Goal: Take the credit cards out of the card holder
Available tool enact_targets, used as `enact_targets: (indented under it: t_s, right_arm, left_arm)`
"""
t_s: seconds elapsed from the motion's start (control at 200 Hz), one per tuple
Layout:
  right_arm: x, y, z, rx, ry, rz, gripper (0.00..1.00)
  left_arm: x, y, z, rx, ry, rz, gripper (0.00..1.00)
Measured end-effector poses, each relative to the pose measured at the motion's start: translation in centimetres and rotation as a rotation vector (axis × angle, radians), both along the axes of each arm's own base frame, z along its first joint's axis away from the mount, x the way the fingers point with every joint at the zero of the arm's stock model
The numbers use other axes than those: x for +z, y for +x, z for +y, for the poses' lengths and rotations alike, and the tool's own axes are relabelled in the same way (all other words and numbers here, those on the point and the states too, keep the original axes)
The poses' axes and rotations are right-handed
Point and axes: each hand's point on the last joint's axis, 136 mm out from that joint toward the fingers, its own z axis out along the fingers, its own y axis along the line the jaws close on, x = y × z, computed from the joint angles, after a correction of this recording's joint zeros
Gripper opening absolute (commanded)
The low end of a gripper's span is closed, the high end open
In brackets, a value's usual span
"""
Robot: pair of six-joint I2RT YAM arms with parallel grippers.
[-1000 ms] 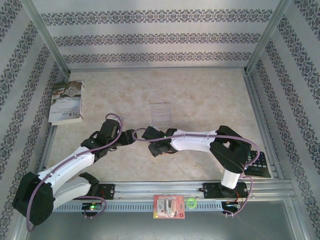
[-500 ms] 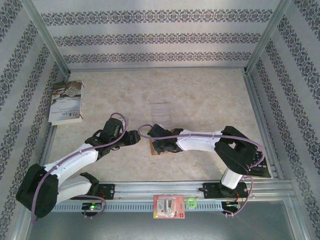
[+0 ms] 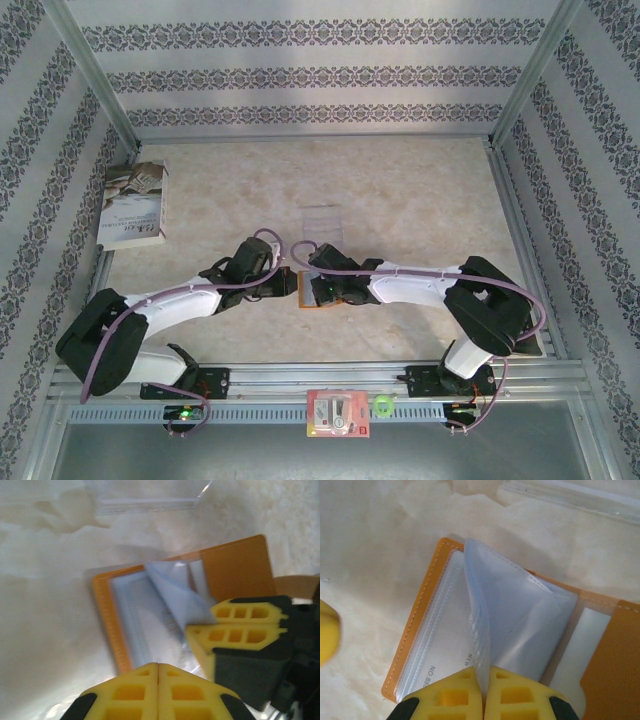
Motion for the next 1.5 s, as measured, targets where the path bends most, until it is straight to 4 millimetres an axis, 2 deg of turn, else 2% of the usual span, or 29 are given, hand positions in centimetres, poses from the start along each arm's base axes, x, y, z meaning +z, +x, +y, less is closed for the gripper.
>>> enact_targets:
  t_s: [0.125, 0.22, 0.385, 0.645, 0.799, 0.879, 1.049, 1.169, 1.364, 1.499]
  right_arm:
    - [0.2, -0.1, 0.4, -0.003, 0.027, 0.014, 0.0]
    - [0.3, -0.2, 0.6, -0.005, 0.037, 0.018, 0.0]
    - [0.3, 0.1, 0.6, -0.013, 0.054, 0.022, 0.0]
    - [0.0, 0.1, 0.3, -0.03, 0.059, 0.034, 0.0]
    - [-0.1, 0.1, 0.0, -0.053, 0.058, 0.034, 0.17]
    - [0.1, 0.2, -0.8, -0.089, 0.043, 0.027, 0.27]
    - [1.0, 0.2, -3.3, -0.176, 0.001, -0.007, 0.4]
    - [1.3, 0.0, -5.3, -0.235, -0.05, -0.02, 0.45]
    - [0.6, -1.0, -9.4, -0.334, -0.149, -0.008, 0.56]
    - [2.1, -0.8, -11.6, -0.394, -0.152, -0.029, 0.58]
  left_arm:
    - [0.2, 0.1, -1.3, -0.028, -0.028, -0.002, 0.0]
    - [-0.6, 0.0, -1.8, -0.038, -0.031, 0.021, 0.0]
    - [-2.1, -0.4, -2.1, -0.046, -0.02, 0.073, 0.0]
    - [-3.5, -0.6, -2.2, -0.048, 0.017, 0.139, 0.0]
    - [-4.2, -0.9, -2.1, -0.05, 0.041, 0.177, 0.0]
    - [-4.3, -0.8, -2.3, -0.055, 0.039, 0.185, 0.0]
    - [-4.3, -0.7, -2.6, -0.062, 0.034, 0.192, 0.0]
    - [-4.3, -0.7, -2.7, -0.067, 0.03, 0.196, 0.0]
    - [-4.2, -0.6, -3.0, -0.076, 0.029, 0.199, 0.0]
    - [-4.2, -0.8, -3.2, -0.089, 0.035, 0.197, 0.0]
